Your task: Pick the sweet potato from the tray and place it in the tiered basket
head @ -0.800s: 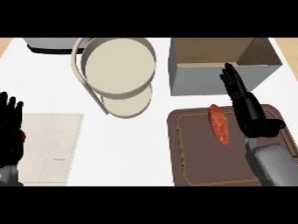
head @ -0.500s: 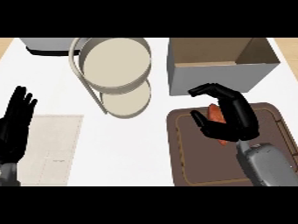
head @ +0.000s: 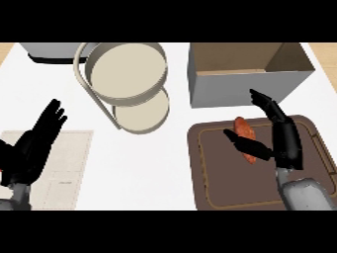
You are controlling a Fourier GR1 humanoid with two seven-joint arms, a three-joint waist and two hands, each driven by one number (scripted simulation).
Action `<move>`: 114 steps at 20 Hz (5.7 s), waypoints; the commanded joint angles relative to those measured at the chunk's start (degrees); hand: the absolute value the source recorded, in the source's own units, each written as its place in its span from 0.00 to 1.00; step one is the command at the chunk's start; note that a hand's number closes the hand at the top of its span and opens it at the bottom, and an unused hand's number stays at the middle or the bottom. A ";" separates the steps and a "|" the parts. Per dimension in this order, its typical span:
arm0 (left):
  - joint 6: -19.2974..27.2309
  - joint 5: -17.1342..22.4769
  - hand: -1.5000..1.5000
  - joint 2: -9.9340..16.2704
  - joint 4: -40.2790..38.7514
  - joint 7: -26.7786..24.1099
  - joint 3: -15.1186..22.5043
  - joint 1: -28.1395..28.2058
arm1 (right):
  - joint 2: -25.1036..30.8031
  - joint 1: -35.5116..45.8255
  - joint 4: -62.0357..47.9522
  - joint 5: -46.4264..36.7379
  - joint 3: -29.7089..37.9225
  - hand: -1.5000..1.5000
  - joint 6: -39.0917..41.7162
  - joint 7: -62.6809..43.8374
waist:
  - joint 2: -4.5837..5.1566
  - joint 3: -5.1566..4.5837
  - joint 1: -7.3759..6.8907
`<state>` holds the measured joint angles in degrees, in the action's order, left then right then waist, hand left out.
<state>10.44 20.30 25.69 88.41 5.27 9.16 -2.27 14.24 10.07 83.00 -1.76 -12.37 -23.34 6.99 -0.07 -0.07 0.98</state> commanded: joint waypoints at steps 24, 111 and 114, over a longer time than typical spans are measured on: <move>-2.27 -3.31 0.50 -2.48 4.64 4.46 -1.08 1.22 | 13.95 9.68 20.83 -22.54 -15.66 0.00 36.38 -61.03 | 0.00 0.07 -1.21; -12.07 -14.61 0.50 -13.72 1.12 6.24 -10.20 -2.01 | -14.22 48.60 -0.99 -47.45 -18.84 1.00 15.10 -71.90 | 0.29 -0.01 -2.64; -15.90 -11.40 0.50 -10.70 -0.24 6.50 -13.10 -2.81 | -14.22 52.31 -4.92 -44.86 -18.24 1.00 12.99 -73.46 | 0.33 -0.02 -2.90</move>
<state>-3.38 7.54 13.73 89.74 12.63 -2.42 -4.61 0.40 57.62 85.67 -50.07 -31.63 -4.69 -61.31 0.15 -0.09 -1.65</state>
